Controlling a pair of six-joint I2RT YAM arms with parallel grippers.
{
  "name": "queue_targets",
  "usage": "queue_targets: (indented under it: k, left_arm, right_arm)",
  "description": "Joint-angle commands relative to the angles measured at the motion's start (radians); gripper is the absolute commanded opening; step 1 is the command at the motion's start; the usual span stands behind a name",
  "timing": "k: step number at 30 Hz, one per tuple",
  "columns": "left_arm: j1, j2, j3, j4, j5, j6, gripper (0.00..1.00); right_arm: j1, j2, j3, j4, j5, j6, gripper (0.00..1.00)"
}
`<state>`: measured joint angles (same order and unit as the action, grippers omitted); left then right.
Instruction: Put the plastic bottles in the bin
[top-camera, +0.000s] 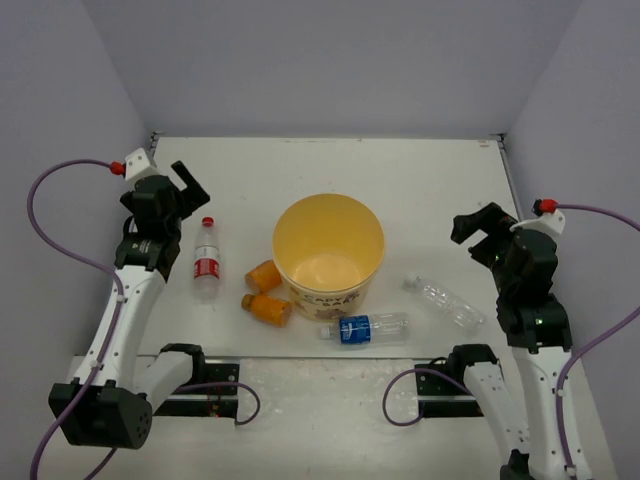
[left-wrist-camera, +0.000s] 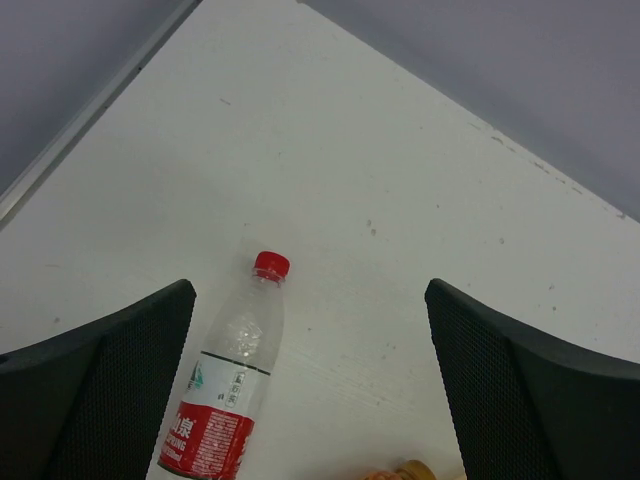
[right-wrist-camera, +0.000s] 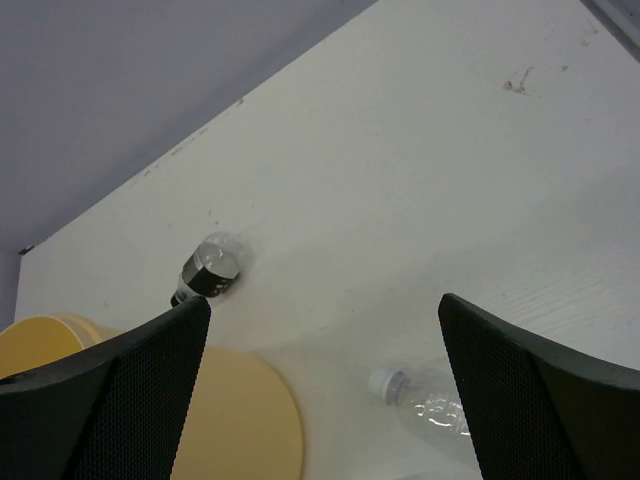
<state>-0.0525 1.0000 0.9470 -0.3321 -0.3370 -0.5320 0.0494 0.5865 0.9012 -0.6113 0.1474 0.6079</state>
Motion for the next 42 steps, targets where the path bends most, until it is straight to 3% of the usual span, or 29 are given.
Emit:
queue_targets:
  k: [1,4,13,19,35,42]
  left_arm:
    - [0.008,0.014,-0.006,0.005,-0.012,-0.01,1.0]
    - [0.008,0.027,-0.024,0.032,0.004,-0.01,1.0]
    - [0.008,0.089,-0.01,0.082,0.03,0.049,1.0]
    - [0.006,0.068,-0.027,0.095,0.003,0.057,1.0]
    - [0.006,0.137,-0.028,0.089,-0.097,0.056,1.0]
    - [0.006,0.135,-0.024,0.082,-0.123,0.058,1.0]
  right_arm:
    - [-0.005,-0.017,-0.005,0.015,0.001,-0.099,0.99]
    - [-0.004,0.0,-0.046,0.052,-0.054,-0.161,0.99]
    - [-0.005,0.184,-0.046,0.09,-0.369,-0.674,0.99]
    - [0.012,0.361,0.026,-0.107,-0.362,-0.752,0.99]
    - [0.184,0.715,0.074,-0.325,-0.102,-0.772,0.99]
    - [0.236,0.858,0.019,-0.315,-0.022,-0.803,0.99]
